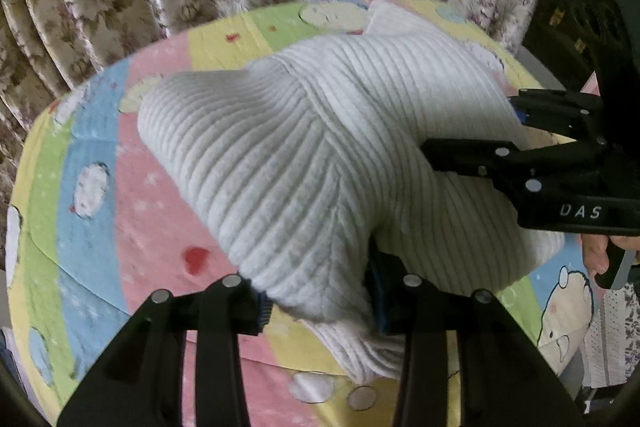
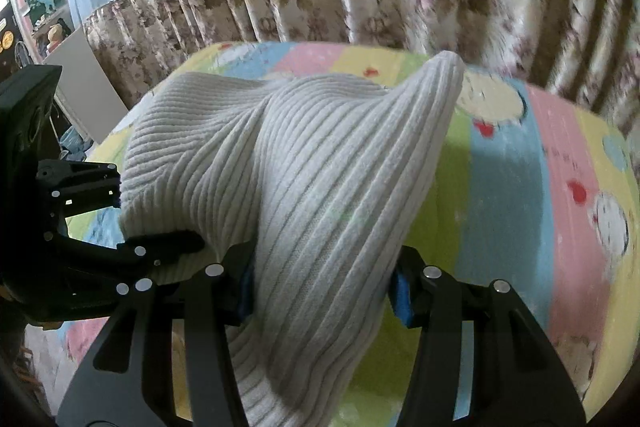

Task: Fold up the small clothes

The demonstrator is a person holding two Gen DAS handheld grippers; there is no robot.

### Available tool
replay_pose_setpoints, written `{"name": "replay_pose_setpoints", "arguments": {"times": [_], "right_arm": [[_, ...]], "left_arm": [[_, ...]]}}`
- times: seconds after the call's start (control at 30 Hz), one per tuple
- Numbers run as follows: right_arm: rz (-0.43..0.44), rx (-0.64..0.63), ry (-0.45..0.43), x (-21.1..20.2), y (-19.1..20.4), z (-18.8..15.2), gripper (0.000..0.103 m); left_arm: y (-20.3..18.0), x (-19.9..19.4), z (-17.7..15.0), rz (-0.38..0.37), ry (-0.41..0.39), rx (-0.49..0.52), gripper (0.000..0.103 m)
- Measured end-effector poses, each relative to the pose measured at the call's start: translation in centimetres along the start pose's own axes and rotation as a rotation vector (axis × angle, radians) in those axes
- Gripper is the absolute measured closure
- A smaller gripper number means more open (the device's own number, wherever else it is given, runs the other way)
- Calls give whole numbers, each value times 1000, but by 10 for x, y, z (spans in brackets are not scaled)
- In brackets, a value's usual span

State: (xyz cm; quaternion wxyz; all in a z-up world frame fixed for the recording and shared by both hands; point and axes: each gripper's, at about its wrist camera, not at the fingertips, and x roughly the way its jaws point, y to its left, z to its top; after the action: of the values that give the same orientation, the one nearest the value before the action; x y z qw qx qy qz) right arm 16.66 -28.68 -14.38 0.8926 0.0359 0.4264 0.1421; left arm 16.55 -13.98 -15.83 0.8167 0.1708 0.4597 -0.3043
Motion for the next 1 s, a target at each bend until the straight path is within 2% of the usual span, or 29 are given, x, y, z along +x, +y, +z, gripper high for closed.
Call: {"name": "replay_pose_setpoints", "arguments": {"times": [0.07, 0.23, 0.4, 0.47, 0.6, 0.7, 0.8, 0.87, 0.93, 1.0], "right_arm": [[1, 9, 20, 4, -8, -12, 49], [47, 88, 18, 14, -31, -27, 46], [57, 103, 3, 13, -33, -32, 41], [58, 113, 4, 12, -34, -34, 39], [49, 119, 5, 11, -34, -32, 37], [32, 111, 6, 9, -34, -31, 32], [8, 101, -6, 2, -32, -32, 24], [-24, 90, -22, -7, -31, -33, 13], [-35, 93, -37, -17, -31, -35, 8], [-48, 99, -51, -26, -32, -36, 7]], "left_arm": [[-4, 5, -2, 24, -12, 13, 57], [6, 12, -3, 34, -13, -27, 38], [2, 11, -4, 54, -12, -12, 31], [3, 10, -4, 70, -17, -16, 24], [3, 5, -4, 80, -29, -17, 23], [2, -1, -5, 97, -40, -15, 17], [4, -9, -7, 93, -58, -30, 17], [6, -17, -7, 77, -78, -44, 17], [6, -27, -6, 69, -98, -56, 17], [6, -38, -7, 66, -121, -64, 17]]}}
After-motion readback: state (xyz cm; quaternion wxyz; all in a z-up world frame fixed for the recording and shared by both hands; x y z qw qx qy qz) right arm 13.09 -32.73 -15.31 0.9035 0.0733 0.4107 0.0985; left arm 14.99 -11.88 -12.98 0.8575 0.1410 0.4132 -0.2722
